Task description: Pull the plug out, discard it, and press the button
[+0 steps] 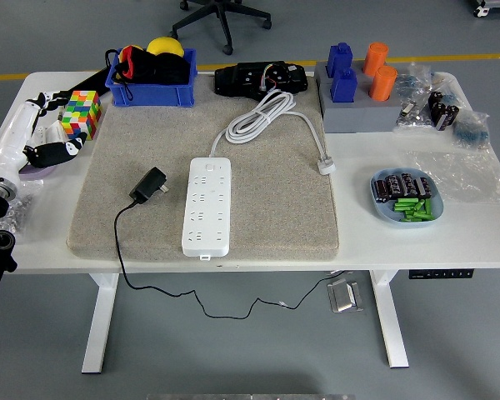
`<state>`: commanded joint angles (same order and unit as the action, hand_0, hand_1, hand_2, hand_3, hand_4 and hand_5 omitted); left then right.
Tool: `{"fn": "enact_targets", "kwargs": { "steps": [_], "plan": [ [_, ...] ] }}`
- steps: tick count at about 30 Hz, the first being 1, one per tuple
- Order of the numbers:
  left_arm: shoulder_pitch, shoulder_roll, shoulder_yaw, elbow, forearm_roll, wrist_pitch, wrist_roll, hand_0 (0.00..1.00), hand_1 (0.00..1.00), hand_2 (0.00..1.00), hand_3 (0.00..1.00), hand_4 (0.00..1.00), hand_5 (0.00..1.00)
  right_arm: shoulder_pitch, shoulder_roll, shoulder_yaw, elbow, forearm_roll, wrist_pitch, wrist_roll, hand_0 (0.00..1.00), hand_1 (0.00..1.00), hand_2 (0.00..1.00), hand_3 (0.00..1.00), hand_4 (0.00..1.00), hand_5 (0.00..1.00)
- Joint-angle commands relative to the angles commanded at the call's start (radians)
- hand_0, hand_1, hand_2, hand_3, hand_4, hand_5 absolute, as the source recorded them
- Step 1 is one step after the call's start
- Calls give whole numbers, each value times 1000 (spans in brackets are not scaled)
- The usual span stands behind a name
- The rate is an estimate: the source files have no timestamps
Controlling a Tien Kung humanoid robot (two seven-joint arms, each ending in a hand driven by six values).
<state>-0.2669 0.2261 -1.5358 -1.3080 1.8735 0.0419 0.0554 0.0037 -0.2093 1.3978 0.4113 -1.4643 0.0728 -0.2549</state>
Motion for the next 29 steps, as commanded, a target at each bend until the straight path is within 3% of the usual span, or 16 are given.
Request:
{"fn": "enact_targets", "kwargs": {
  "steps": [29],
  "plan": [
    [-12,3,-5,4,4,-5,2,866,864,805,831,711,32,17,-10,-6,2,3,0,1,767,729,724,713,883,658]
  ]
}}
